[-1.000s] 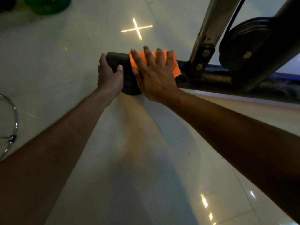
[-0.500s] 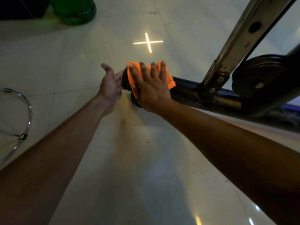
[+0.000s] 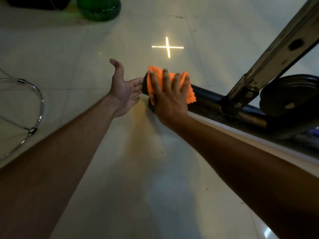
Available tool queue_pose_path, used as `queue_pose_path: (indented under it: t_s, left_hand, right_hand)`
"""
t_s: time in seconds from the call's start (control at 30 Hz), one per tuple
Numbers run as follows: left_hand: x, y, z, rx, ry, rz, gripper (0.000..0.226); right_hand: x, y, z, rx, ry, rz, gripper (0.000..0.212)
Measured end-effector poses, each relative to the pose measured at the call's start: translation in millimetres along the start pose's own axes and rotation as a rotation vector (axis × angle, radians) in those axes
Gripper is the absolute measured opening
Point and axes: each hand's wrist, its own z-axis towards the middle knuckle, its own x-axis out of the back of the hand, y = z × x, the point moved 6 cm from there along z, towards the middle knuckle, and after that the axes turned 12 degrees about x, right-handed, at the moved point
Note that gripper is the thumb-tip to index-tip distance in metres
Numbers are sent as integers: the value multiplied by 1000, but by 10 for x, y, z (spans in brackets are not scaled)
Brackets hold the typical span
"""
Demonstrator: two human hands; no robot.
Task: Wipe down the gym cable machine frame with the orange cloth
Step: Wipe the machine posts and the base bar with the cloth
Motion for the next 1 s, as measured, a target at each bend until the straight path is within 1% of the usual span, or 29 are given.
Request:
queue_pose_path:
  t_s: [0.1, 0.2, 0.3, 0.4, 0.5, 0.6, 0.67, 0.77, 0.83, 0.93, 1.0]
  left_hand:
    - [-35, -3, -24, -4, -15, -2, 139]
    - [2, 12, -19, -5, -5, -17, 142]
    - [33, 9, -21, -8, 18, -5, 142]
    - [36, 6, -58, -5, 20, -4, 141]
    - [-7, 18, -90, 10, -1, 19, 144]
    - [-59, 41, -119, 19, -23, 17, 141]
    - [-68, 42, -119, 26, -21, 17, 139]
    - [-24, 21, -106, 21, -7, -5, 141]
    - [8, 1, -100, 12, 8, -23, 141]
    - [34, -3, -93, 11, 44, -21, 141]
    - [51, 6, -97, 15, 66, -4, 141]
  right_hand:
    - [-13, -153, 223, 25, -15, -26, 87]
    - [14, 8, 80, 109, 44, -5, 77]
    - [10, 351, -324, 173, 108, 24, 68]
    - [-19, 434, -490, 131, 107, 25, 71]
    - [-24, 153, -207, 17, 49, -5, 77]
    - [-32, -83, 131, 29, 14, 6, 83]
    - [2, -99, 199, 50, 29, 27, 79]
    - [49, 72, 7, 132, 79, 54, 76]
    - [40, 268, -248, 145, 109, 73, 74]
    - [29, 440, -533, 77, 147, 91, 71]
    - [2, 353, -465, 16, 124, 81, 72]
